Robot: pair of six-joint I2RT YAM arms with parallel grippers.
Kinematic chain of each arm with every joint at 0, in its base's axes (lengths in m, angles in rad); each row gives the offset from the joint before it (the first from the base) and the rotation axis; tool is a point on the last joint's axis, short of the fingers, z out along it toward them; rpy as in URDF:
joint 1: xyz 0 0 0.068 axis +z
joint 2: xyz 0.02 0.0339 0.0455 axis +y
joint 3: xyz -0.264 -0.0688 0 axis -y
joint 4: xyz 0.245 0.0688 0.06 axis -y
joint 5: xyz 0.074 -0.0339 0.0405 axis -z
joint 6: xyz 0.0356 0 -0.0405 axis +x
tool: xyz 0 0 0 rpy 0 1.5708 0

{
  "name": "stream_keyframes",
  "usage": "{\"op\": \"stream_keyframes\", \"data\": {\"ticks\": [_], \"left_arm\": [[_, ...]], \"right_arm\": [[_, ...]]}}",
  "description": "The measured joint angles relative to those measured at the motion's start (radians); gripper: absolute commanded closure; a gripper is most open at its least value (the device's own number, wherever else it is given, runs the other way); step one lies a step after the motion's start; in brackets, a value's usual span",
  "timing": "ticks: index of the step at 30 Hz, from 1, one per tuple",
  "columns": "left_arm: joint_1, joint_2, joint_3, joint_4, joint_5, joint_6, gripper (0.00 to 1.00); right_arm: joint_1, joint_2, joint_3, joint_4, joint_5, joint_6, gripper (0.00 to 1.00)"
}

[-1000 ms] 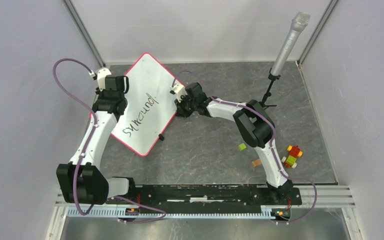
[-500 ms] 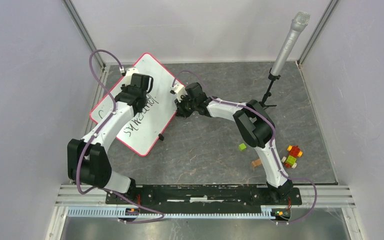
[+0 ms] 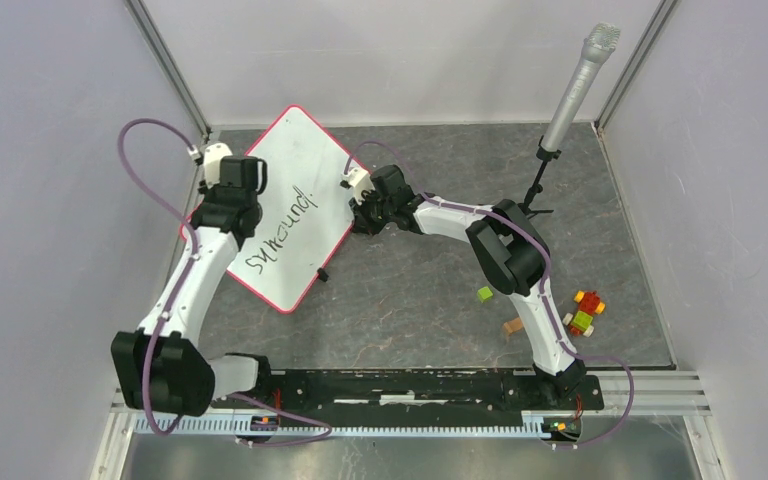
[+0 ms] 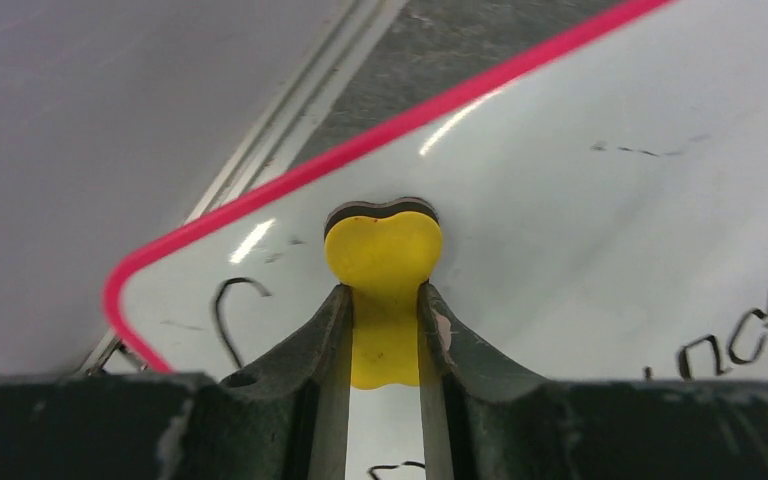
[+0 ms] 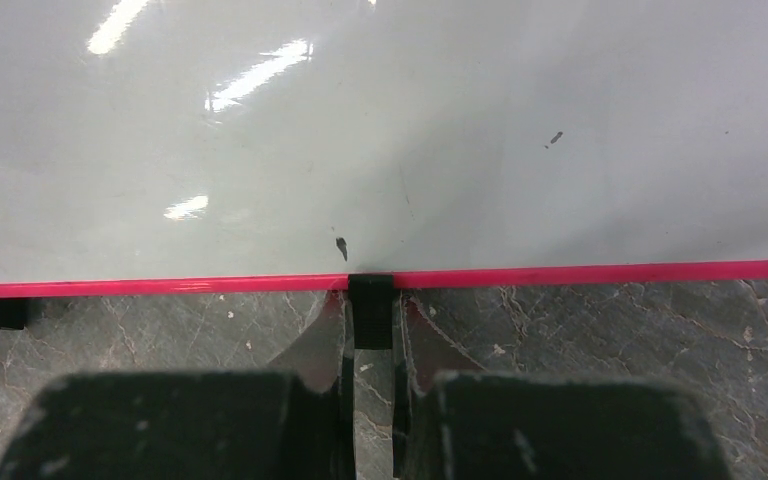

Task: Erase the whiteboard

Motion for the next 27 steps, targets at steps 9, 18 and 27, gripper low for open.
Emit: {"op": "stream_keyframes", "data": {"ticks": [9, 18, 27], "left_arm": [[0.104, -0.134, -0.067, -0.033, -0.008, -0.025, 0.78], [0.071, -0.097, -0.068, -0.031, 0.015, -0.026, 0.81], [-0.087, 0.045, -0.041, -0.030, 0.018, -0.019, 0.81]], "right_arm": [[-0.002, 0.001, 0.000, 0.002, -0.007, 0.000, 1.00], [-0.003, 0.001, 0.000, 0.002, -0.010, 0.003, 1.00], [-0.005, 0.001, 0.000, 0.005, -0.014, 0.005, 1.00]]}}
